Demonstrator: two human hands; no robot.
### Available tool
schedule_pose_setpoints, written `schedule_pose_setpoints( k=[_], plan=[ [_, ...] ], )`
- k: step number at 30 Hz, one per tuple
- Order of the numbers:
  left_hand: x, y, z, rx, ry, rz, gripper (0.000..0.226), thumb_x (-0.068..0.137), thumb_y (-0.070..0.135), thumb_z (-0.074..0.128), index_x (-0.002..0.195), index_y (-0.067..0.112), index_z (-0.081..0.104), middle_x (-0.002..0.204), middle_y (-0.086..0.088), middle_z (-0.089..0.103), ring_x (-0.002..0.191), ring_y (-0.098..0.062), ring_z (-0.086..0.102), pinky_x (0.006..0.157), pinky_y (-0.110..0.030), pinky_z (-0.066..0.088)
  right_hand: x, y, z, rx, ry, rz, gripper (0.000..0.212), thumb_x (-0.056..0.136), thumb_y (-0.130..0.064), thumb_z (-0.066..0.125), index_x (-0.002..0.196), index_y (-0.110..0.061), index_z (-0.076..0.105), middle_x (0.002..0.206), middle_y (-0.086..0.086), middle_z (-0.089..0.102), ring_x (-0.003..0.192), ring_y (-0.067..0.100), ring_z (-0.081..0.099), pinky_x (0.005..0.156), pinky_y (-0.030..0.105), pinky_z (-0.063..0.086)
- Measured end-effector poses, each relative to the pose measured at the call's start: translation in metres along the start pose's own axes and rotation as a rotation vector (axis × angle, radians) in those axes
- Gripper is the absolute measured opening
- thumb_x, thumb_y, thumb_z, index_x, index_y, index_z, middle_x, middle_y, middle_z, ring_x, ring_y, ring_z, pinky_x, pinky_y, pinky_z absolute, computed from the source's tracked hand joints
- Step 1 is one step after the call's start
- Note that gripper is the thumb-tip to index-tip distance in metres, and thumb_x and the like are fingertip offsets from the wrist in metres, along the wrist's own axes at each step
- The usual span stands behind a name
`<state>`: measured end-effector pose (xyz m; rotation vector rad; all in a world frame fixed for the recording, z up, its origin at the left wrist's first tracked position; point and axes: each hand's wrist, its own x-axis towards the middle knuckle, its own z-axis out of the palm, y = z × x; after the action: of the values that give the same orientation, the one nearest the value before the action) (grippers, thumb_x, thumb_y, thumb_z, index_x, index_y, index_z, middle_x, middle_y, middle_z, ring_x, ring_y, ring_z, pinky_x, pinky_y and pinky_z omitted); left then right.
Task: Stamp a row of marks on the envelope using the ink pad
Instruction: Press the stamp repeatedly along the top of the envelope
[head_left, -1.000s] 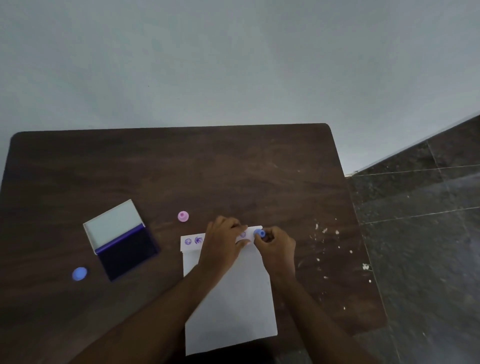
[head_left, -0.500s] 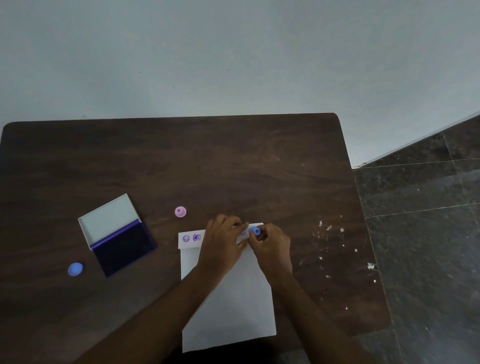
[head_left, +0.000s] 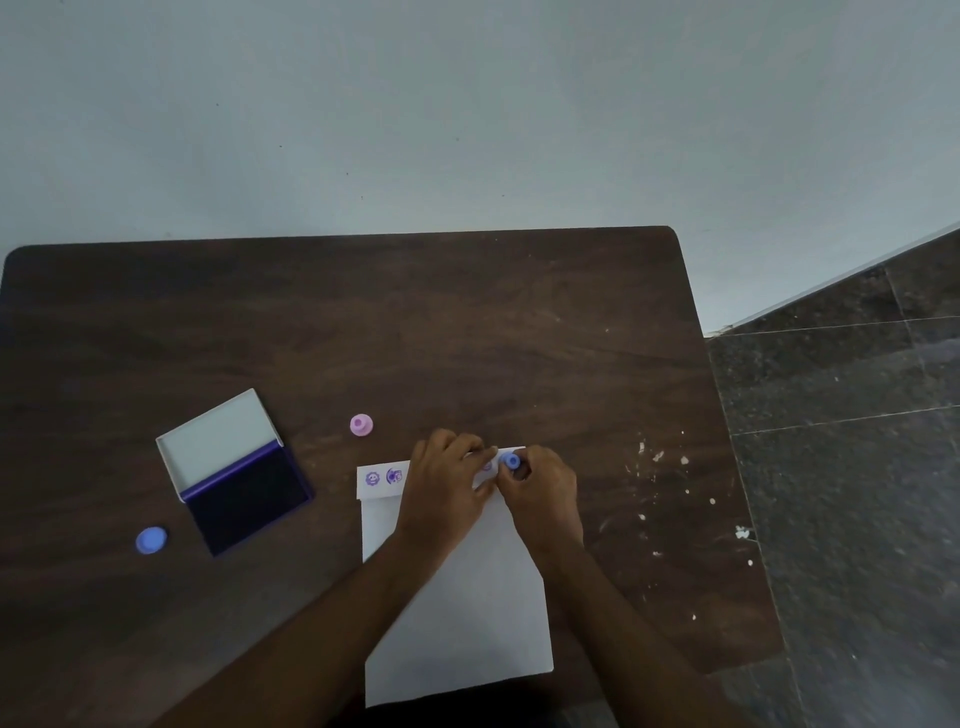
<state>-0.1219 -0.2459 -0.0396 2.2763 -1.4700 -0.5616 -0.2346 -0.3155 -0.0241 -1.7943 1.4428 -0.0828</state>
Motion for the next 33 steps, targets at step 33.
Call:
schedule_pose_setpoints(
  k=[33],
  plan=[
    [0.001, 0.003, -0.001, -0.001, 0.011, 0.002, 0.036, 0.066, 0.036, 0.085, 0.097, 0.021, 0.076, 0.098, 0.003, 0.076, 0.085, -0.018, 0.063, 0.076, -0.027, 0.046, 0.005, -0.004, -0.002, -0.010, 0.017, 0.067, 0.014, 0.082, -0.029, 0.070, 0.084, -0.017, 0.063, 0.078, -0.008, 0.059, 0.062, 0.002, 0.051, 0.056, 0.009, 0.035]
  ],
)
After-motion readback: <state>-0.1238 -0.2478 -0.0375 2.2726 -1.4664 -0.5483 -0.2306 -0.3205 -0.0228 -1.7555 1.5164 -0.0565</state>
